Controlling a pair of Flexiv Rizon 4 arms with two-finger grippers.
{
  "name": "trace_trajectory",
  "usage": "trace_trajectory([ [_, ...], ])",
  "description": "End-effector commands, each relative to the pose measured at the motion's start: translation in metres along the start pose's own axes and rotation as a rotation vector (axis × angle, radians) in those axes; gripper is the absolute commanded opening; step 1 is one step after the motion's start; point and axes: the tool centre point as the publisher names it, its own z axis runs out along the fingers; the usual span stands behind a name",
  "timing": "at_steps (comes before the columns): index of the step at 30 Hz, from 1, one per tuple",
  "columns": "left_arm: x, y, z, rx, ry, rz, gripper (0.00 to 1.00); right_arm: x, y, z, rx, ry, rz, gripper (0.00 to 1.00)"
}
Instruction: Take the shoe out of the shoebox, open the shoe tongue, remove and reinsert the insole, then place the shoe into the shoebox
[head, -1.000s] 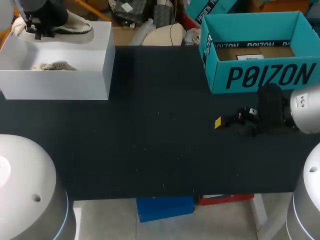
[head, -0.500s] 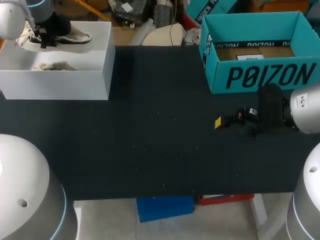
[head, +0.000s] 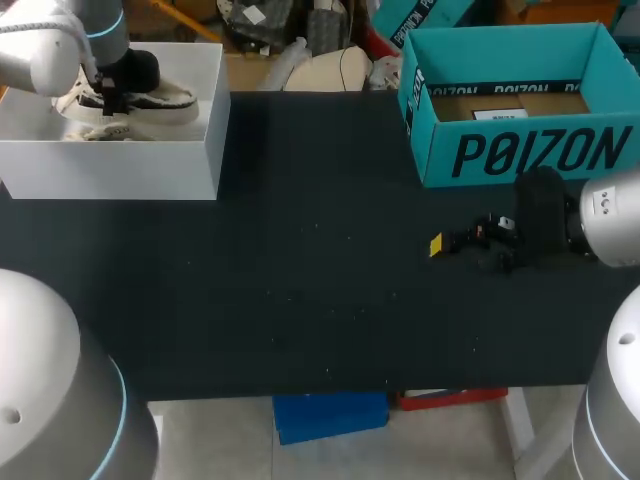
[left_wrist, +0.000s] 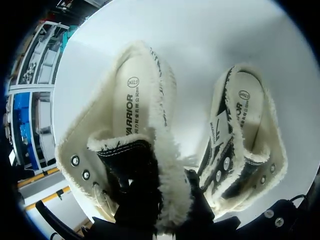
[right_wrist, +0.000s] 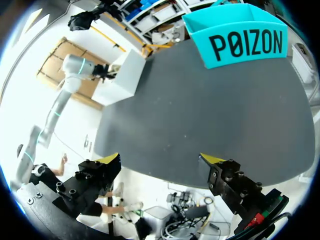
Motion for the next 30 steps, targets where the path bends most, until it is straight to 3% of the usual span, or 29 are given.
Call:
trace_trajectory([
  [1, -0.008, -0.005, 0.022, -0.003, 0.015, -0.002, 0.00, 0.000, 0.000, 0.000, 0.001, -0.001, 0.000, 1.00],
  [6, -0.004, -0.011, 0.030, -0.017, 0.018, 0.006, 0.00, 0.000, 0.000, 0.000, 0.001, -0.001, 0.000, 1.00],
  [7, -0.003, -0.012, 0.030, -0.014, 0.018, 0.007, 0.34, 0.000, 0.000, 0.000, 0.001, -0.001, 0.000, 1.00],
  [8, -0.002, -0.012, 0.030, -0.012, 0.022, 0.007, 0.49, 0.000, 0.000, 0.000, 0.001, -0.001, 0.000, 1.00],
  [9, -0.001, -0.013, 0.028, -0.030, 0.018, 0.016, 1.00, 0.000, 0.000, 0.000, 0.001, -0.001, 0.000, 1.00],
  [16, 0.004, -0.013, -0.021, 0.032, 0.010, 0.028, 1.00, 0.000, 0.000, 0.000, 0.001, -0.001, 0.000, 1.00],
  [23, -0.003, -0.016, -0.095, 0.098, 0.012, 0.008, 1.00, 0.000, 0.000, 0.000, 0.001, -0.001, 0.000, 1.00],
  [30, 0.006, -0.012, -0.158, 0.205, 0.112, -0.135, 1.00, 0.000, 0.000, 0.000, 0.001, -0.001, 0.000, 1.00],
])
